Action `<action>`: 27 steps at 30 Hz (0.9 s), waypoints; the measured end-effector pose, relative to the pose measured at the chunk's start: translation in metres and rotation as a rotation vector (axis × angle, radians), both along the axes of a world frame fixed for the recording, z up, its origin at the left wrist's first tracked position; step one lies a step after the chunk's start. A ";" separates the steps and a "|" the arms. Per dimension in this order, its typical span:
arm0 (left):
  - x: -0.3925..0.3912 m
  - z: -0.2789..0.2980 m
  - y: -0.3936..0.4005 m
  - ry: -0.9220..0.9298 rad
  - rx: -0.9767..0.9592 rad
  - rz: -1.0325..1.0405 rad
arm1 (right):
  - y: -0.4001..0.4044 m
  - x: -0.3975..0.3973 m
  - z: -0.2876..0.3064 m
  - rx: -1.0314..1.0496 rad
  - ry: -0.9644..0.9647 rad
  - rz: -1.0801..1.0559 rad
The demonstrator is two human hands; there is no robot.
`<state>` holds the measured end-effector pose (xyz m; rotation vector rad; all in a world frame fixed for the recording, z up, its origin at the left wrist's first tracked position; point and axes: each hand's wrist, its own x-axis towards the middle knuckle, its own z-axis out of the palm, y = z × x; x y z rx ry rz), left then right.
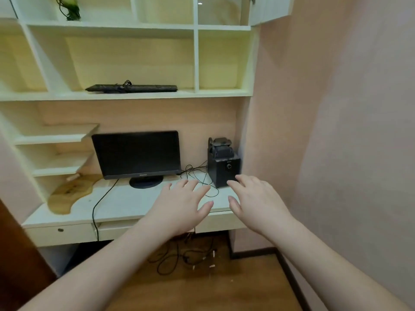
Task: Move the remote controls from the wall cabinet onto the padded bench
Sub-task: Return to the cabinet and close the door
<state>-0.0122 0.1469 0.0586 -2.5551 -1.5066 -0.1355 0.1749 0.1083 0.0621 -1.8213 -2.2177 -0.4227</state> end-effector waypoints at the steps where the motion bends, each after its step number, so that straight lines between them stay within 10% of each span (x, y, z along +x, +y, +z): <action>1: 0.007 0.005 0.009 -0.004 0.016 0.004 | 0.009 0.009 0.002 0.010 0.005 0.008; 27: 0.093 0.139 0.203 -0.025 0.279 0.017 | 0.205 0.076 0.126 0.209 -0.111 -0.017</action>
